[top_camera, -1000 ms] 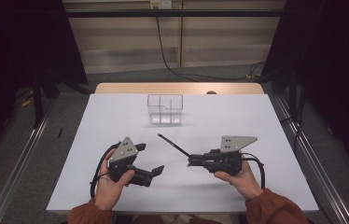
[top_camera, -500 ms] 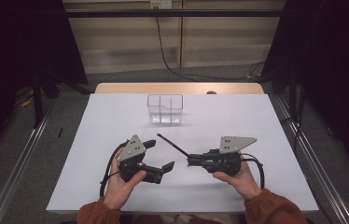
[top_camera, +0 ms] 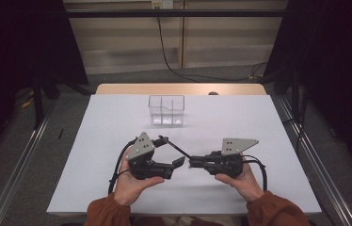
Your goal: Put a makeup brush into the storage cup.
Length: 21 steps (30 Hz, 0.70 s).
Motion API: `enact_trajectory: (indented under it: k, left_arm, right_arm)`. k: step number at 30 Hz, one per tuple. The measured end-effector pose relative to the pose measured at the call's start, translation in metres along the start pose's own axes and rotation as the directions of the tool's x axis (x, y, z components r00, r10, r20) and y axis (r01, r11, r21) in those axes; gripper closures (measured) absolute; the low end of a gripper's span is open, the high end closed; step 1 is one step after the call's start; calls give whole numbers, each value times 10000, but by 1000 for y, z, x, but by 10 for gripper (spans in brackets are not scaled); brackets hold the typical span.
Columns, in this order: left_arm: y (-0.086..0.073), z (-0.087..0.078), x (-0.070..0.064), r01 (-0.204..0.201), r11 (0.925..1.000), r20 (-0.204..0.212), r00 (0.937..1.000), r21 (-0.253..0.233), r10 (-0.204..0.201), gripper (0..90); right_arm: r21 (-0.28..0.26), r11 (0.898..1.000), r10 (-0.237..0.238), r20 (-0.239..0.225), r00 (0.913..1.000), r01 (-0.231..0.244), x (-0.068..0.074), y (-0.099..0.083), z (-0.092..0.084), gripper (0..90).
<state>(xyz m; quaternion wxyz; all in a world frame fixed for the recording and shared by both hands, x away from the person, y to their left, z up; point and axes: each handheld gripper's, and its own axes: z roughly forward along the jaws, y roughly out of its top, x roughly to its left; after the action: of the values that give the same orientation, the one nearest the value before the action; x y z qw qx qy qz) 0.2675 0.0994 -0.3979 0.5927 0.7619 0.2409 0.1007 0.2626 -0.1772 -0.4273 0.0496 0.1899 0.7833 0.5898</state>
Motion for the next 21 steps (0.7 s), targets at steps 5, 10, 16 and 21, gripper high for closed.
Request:
enact_trajectory:
  k: [5, 10, 16, 21]
  left_arm:
    - [-1, -2, 3, 112, 9998, -21, 9999, -135, -112, 335]
    - [-1, -3, 3, 246, 9994, 61, 9997, -227, -244, 417]
    - [0, -4, 3, 556, 9977, 194, 9983, -388, -549, 497]
    - [1, -6, 5, 921, 9951, 407, 9950, -349, -907, 566]
  right_arm:
    - [89, 10000, 17, -35, 10000, -16, 0, -2, 1, 837]
    - [98, 9999, 64, -114, 9999, -62, 0, -3, 2, 837]
    - [126, 9999, 37, -151, 9999, -35, 1, -5, 3, 837]
    - [153, 9999, 20, -114, 9999, -19, 0, -5, 3, 837]
